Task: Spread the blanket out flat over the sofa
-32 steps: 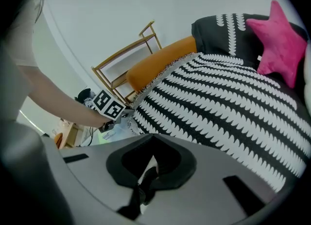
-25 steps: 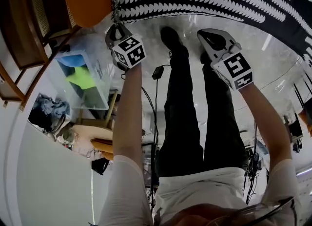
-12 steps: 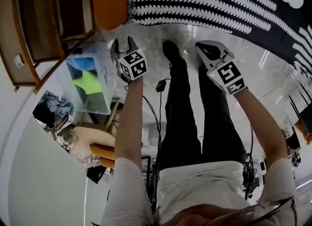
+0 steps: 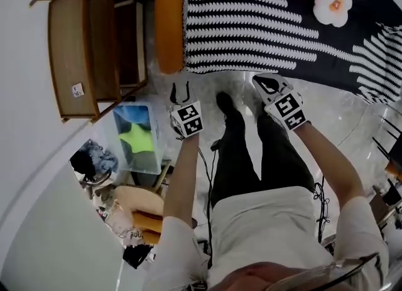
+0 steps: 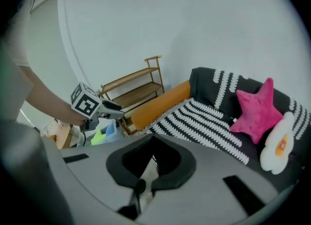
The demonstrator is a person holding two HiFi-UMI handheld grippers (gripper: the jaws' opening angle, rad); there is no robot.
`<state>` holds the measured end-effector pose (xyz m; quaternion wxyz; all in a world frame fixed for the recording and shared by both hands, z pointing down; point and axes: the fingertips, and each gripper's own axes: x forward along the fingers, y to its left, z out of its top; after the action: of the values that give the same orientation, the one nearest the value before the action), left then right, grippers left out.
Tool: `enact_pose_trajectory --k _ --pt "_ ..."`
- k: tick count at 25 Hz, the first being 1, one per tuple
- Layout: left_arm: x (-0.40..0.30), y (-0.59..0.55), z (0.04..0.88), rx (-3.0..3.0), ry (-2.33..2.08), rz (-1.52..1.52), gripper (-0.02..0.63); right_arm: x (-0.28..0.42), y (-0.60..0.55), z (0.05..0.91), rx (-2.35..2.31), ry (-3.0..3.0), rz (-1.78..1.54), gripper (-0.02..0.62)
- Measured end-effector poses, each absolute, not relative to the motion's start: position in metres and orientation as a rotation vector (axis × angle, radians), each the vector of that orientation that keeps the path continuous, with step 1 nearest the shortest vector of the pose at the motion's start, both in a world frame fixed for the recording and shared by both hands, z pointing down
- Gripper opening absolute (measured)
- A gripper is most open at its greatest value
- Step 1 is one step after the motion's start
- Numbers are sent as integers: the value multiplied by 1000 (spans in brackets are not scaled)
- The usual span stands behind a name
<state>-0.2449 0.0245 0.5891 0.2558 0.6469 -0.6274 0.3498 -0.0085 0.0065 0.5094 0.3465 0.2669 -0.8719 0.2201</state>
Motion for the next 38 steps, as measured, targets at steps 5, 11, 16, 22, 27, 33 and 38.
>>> enact_pose_trajectory --k 5,11,16,22,27,33,38 --pt "-221 26 496 1770 -1719 845 199 -2 -3 420 750 -2316 567 -3" --pt "-197 33 392 1858 -1694 748 186 -1 -11 314 850 -2397 568 -3" --pt "-175 50 300 1987 -1659 705 173 16 3 235 951 -2426 557 -3" --pt "-157 61 223 2119 -1607 651 109 36 19 161 1032 -2453 464 -3" --pt "-132 72 176 2207 -1569 595 78 60 44 119 1065 -2487 412 -3" --pt "-108 82 132 2216 -1611 552 58 101 58 76 1066 -2537 375 -3" --pt "-80 90 99 2235 -1595 409 31 129 65 53 1041 -2589 338 -3"
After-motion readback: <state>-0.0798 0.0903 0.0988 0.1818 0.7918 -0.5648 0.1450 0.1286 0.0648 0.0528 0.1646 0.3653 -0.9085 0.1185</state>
